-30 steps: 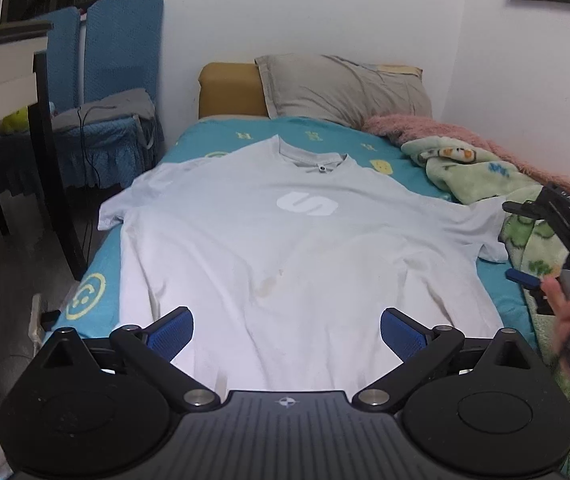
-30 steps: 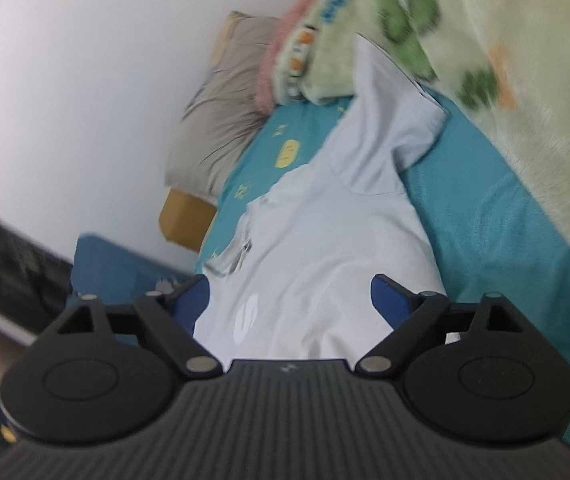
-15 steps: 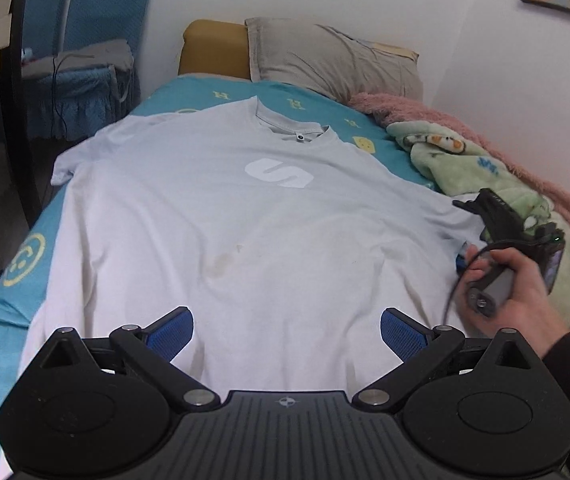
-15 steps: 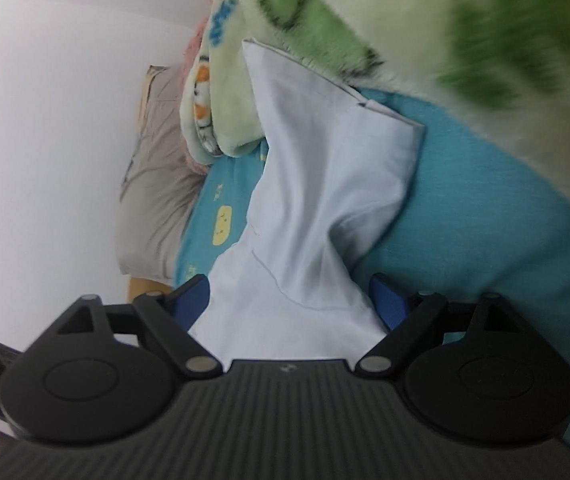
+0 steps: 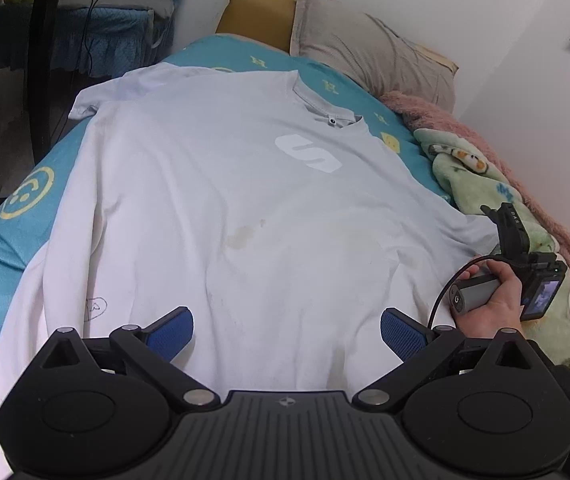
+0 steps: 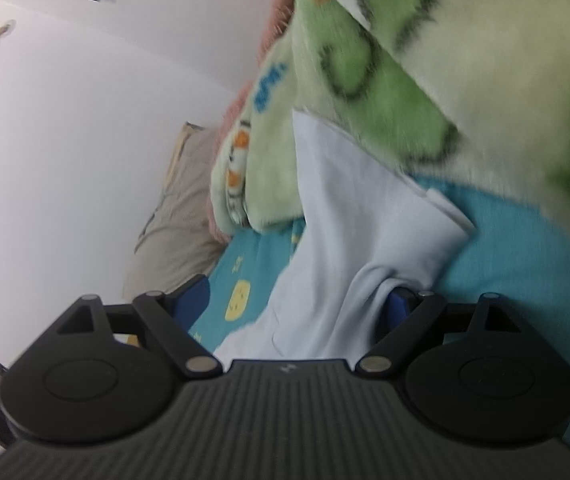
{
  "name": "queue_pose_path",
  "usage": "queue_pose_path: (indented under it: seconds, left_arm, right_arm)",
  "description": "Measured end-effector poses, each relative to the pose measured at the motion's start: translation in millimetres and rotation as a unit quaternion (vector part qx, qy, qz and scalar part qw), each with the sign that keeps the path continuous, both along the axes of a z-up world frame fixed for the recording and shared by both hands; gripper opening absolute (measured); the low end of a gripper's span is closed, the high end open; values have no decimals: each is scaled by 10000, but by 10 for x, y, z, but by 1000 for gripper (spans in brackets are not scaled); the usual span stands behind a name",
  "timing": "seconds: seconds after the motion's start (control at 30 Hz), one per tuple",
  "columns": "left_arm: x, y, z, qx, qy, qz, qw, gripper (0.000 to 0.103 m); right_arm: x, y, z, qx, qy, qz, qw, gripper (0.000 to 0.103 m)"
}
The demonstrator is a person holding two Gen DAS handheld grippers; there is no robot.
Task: Fold clothes
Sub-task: 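Grasp the sleeve near the blanket with the right gripper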
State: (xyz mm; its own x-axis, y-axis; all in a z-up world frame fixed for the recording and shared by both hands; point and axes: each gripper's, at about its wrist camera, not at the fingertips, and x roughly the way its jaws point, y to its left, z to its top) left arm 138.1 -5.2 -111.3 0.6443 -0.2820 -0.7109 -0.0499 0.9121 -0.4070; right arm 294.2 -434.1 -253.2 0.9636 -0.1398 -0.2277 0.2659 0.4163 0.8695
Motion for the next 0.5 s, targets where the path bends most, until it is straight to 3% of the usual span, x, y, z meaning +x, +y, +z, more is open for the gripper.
queue_pose_path:
  seconds: [0.3, 0.5]
  left_arm:
    - [59, 25, -126, -258, 389, 63, 9989, 101]
    - [111, 19, -199, -239, 530, 90, 9983, 101]
  right_arm:
    - [220, 24, 18, -786, 191, 30, 9967, 88]
    - [482, 107, 97, -1361, 927, -267, 9860, 78]
